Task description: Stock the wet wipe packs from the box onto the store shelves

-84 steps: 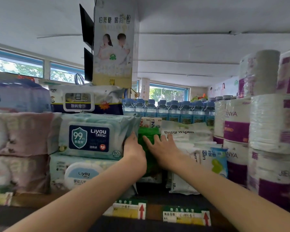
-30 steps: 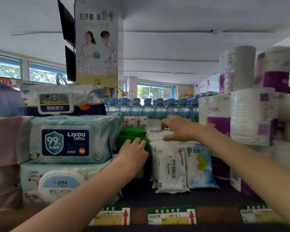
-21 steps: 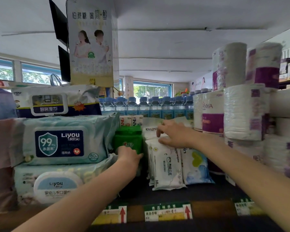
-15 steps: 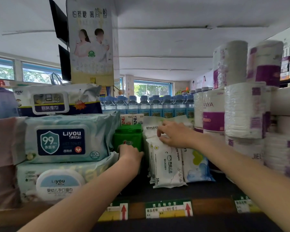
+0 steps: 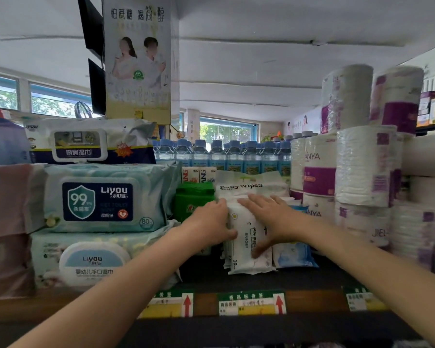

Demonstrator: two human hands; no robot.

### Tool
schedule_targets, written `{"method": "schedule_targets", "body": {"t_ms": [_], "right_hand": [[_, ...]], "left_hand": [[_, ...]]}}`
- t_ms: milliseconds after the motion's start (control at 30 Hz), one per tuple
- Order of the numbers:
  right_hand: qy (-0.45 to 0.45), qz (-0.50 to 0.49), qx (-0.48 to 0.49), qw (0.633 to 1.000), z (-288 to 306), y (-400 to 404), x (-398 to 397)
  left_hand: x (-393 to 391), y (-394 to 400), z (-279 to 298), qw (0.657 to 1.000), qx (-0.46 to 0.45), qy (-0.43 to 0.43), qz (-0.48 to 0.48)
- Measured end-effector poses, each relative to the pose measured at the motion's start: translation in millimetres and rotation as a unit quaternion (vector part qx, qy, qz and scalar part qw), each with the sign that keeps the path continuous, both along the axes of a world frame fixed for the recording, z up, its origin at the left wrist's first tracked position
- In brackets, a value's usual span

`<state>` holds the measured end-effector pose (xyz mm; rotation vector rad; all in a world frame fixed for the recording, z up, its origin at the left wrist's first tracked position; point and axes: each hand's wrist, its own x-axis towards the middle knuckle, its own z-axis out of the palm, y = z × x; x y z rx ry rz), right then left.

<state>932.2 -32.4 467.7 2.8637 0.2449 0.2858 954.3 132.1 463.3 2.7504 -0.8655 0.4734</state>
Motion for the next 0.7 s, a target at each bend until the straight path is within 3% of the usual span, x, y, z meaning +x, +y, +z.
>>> {"method": "schedule_targets", "body": {"t_ms": [100, 367, 467, 533, 700], "right_hand": [[-0.032, -0.011, -0.024, 0.999, -5, 9, 4], [-0.056, 0.015, 0.0, 0.998, -8, 13, 6], [-0.036, 0.016, 0.054, 0.998, 7, -8, -5], [-0.024, -0.002, 0.042, 0.999, 16, -21, -14], [0.02, -0.098, -0.012, 0.995, 11, -41, -20]], "left_hand": [[5, -6, -6, 0.998, -0.027, 0.056, -0.002], [5, -2, -6, 1.0, -0.018, 0.007, 0.022], [0, 1, 0, 0.996, 0.021, -0.078, 0.039], [-4, -1, 3, 0.992, 0.056, -0.112, 0.022], [-5, -25, 0, 0.984, 0.173, -0.033, 0.0]]}}
